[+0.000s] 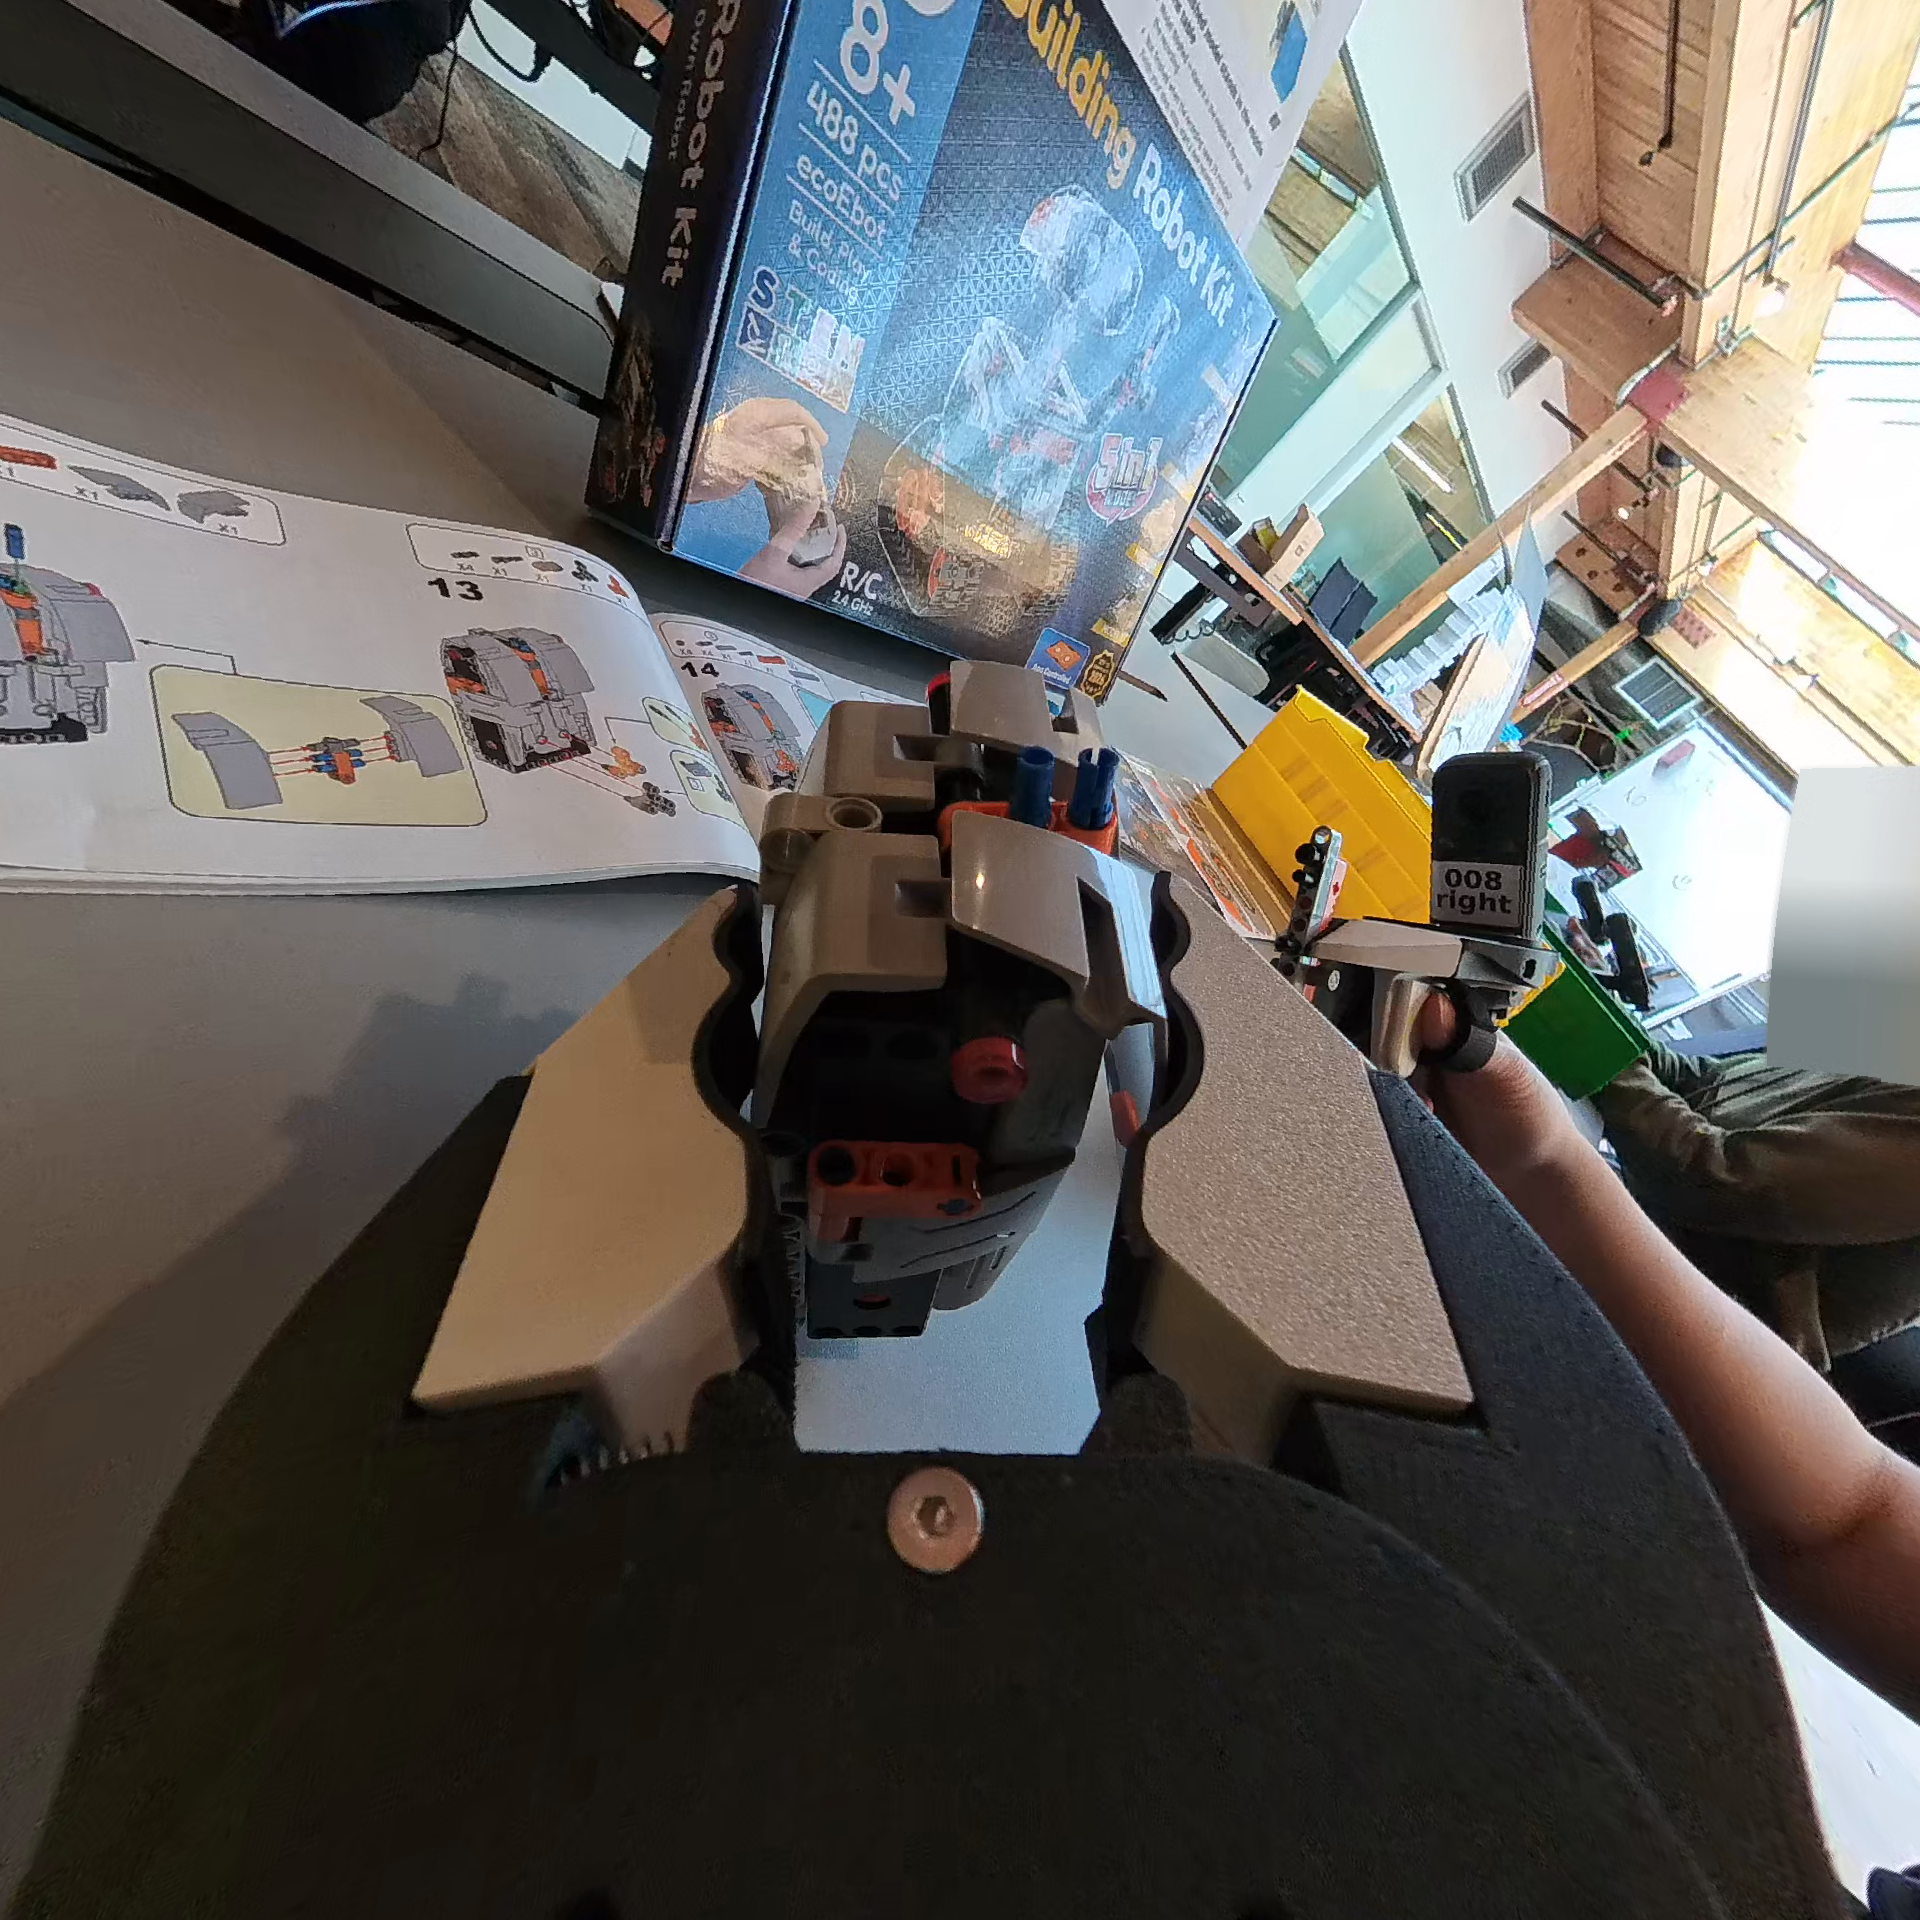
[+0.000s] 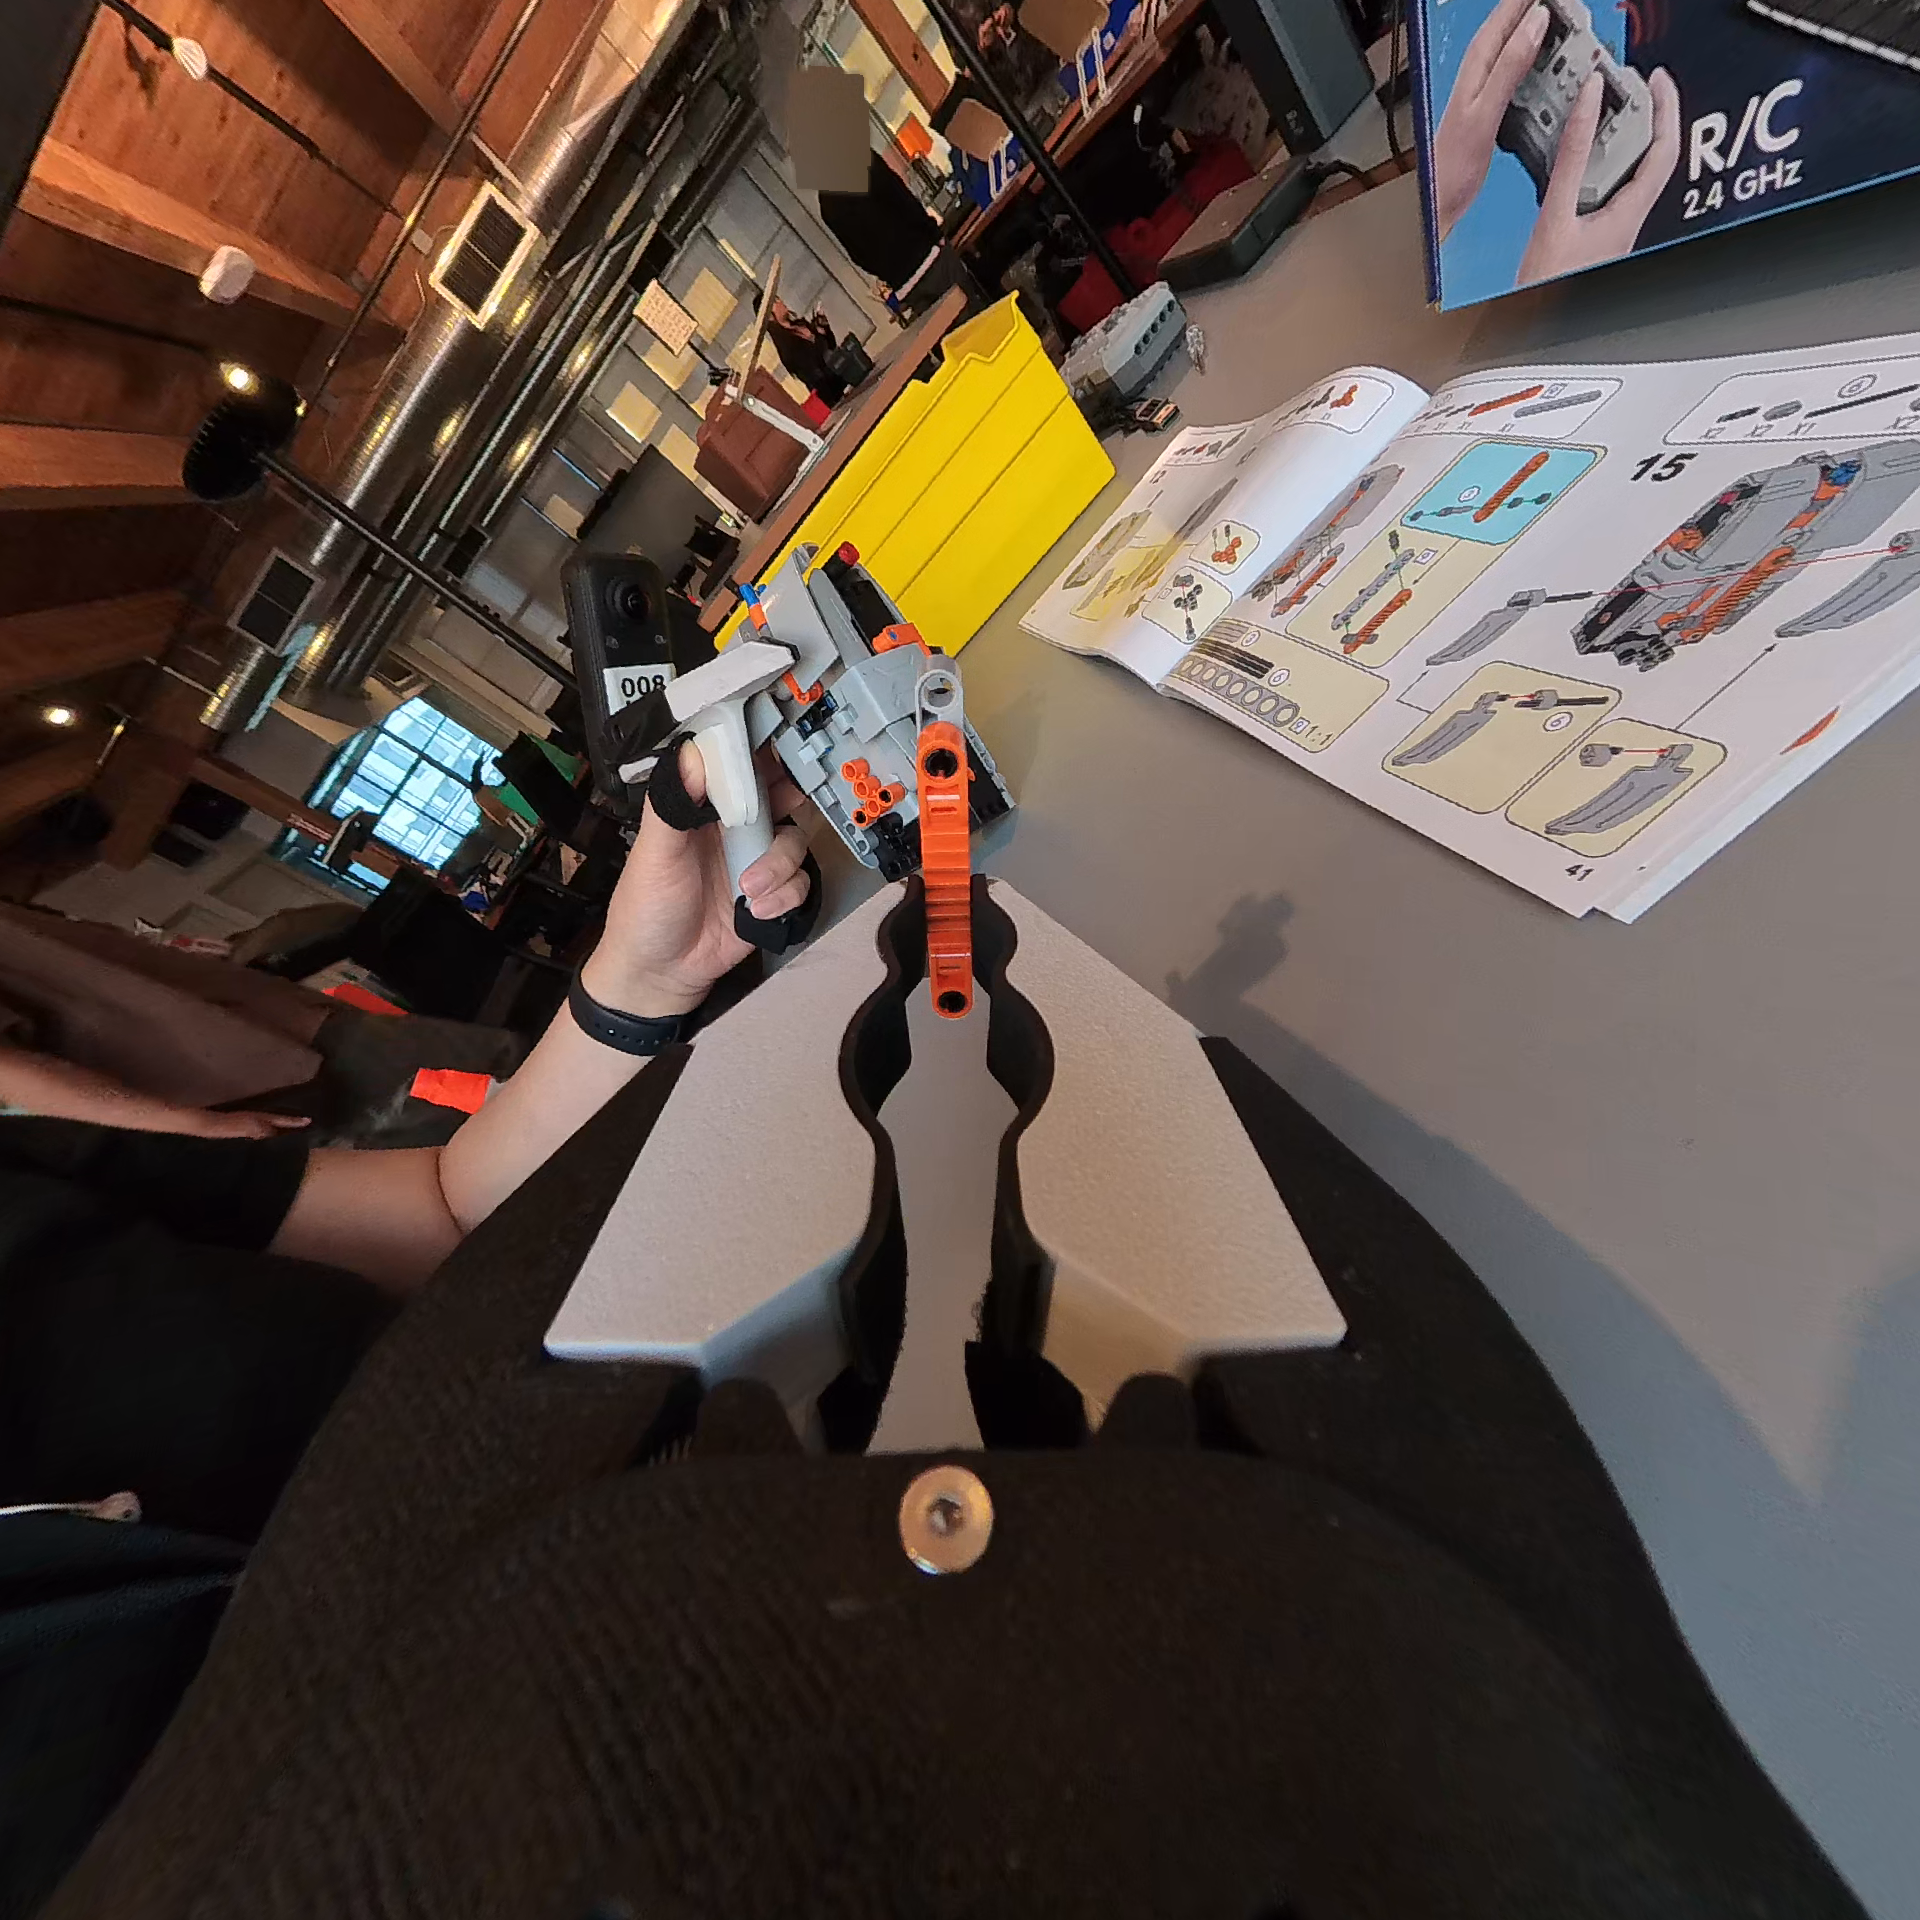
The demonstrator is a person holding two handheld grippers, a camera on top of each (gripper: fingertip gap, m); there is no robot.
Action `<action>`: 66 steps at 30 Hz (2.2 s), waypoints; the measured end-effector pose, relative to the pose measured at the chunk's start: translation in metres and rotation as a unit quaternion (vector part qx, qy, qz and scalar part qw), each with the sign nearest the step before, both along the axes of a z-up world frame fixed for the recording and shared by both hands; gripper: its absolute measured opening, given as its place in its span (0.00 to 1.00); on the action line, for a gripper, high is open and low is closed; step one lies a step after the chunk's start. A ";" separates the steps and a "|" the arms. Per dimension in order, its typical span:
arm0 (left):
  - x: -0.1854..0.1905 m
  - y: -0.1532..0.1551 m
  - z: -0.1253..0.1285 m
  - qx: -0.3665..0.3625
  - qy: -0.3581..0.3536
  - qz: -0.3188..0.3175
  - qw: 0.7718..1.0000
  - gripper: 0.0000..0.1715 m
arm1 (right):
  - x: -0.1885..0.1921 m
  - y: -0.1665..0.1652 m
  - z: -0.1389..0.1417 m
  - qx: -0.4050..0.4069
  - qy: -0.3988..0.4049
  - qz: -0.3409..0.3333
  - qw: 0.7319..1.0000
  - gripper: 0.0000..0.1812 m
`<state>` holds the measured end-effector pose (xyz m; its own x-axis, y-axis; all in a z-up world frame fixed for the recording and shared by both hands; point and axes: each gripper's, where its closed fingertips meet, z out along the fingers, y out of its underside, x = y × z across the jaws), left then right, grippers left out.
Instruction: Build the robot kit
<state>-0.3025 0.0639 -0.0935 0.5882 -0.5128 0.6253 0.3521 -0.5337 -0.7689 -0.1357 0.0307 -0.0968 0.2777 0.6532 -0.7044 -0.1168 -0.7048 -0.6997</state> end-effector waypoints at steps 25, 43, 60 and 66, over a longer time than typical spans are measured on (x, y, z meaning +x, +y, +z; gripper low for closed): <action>-0.009 0.003 -0.003 -0.049 -0.073 -0.013 0.996 0.43 | -0.002 -0.001 -0.002 0.003 -0.007 0.005 1.000 0.04; -0.009 0.014 -0.003 -0.080 -0.128 -0.052 0.987 0.43 | -0.002 -0.009 0.001 0.009 -0.009 0.013 1.000 0.04; -0.003 0.009 0.001 -0.046 -0.099 -0.072 0.991 0.43 | -0.009 -0.013 -0.009 0.014 -0.036 0.026 0.999 0.04; 0.005 0.004 0.002 -0.035 -0.071 -0.084 0.993 0.43 | -0.009 -0.012 -0.014 0.048 -0.079 0.019 0.995 0.04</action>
